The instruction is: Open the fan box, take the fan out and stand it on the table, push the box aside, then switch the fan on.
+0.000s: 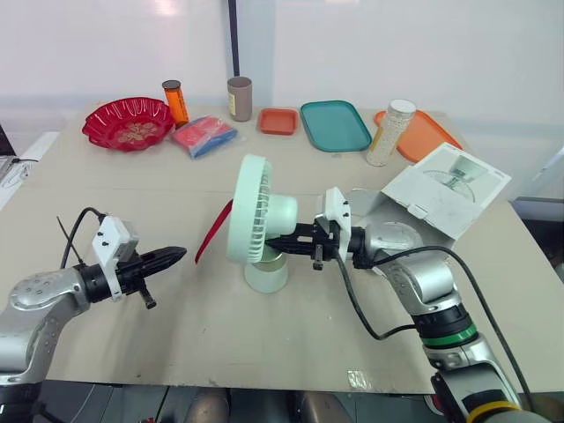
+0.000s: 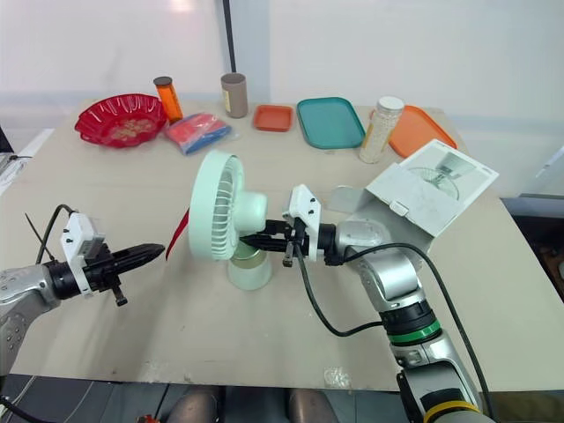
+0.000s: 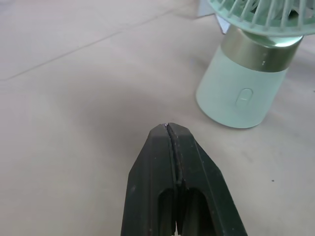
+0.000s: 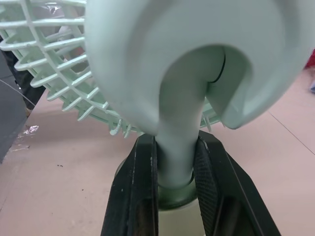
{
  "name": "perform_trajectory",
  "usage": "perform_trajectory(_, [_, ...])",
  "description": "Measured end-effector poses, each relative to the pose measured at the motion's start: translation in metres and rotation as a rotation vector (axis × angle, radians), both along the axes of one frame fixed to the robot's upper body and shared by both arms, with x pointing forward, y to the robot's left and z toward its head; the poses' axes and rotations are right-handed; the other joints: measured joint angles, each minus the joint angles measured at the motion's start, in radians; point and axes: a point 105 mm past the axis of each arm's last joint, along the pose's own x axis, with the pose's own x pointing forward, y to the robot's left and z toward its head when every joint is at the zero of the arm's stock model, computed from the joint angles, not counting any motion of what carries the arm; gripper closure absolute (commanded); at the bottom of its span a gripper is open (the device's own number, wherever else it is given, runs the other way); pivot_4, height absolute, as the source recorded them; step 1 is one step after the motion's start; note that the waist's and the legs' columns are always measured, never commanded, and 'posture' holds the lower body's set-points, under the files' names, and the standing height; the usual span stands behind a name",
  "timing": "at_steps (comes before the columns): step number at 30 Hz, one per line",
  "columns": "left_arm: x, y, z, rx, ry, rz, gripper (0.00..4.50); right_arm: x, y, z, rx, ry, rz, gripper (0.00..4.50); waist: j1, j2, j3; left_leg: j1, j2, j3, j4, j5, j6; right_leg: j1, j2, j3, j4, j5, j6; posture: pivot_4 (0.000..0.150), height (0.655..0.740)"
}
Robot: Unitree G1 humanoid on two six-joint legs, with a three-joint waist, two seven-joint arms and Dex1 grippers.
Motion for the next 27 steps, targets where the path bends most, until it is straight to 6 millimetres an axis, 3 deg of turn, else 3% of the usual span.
perform_trajectory(8, [-0.003,0.001,0.015,-0.03,-0.03,0.053,4.43,0.006,-0.004,0.002,-0.008,0.007,-0.006,3.93,0.0,0.0,0.0,0.0,0.0,0.0,0.0,0.0,0.0,0.0,0.0,0.0,0.0,0.0,0.0,0.15,0.74])
perform_trajectory(14, [-0.011,-0.008,0.018,-0.048,-0.023,0.024,4.43,0.014,-0.005,0.003,-0.006,0.009,-0.022,3.93,0.0,0.0,0.0,0.0,0.0,0.0,0.0,0.0,0.0,0.0,0.0,0.0,0.0,0.0,0.0,0.15,0.74])
perform_trajectory(23, [-0.009,-0.015,0.023,-0.067,-0.047,0.024,4.43,0.056,-0.001,0.013,0.014,-0.018,-0.164,3.93,-0.002,0.0,0.0,0.0,0.0,0.0,0.0,0.0,0.0,-0.001,0.001,0.0,0.0,0.001,-0.001,0.15,0.74])
perform_trajectory(27, [-0.009,-0.017,0.021,-0.067,-0.039,0.023,4.43,0.064,0.002,0.014,0.026,-0.028,-0.175,3.93,-0.002,0.0,0.0,0.0,0.001,0.0,0.0,0.0,0.0,-0.001,0.001,0.0,0.0,0.001,-0.001,0.15,0.74])
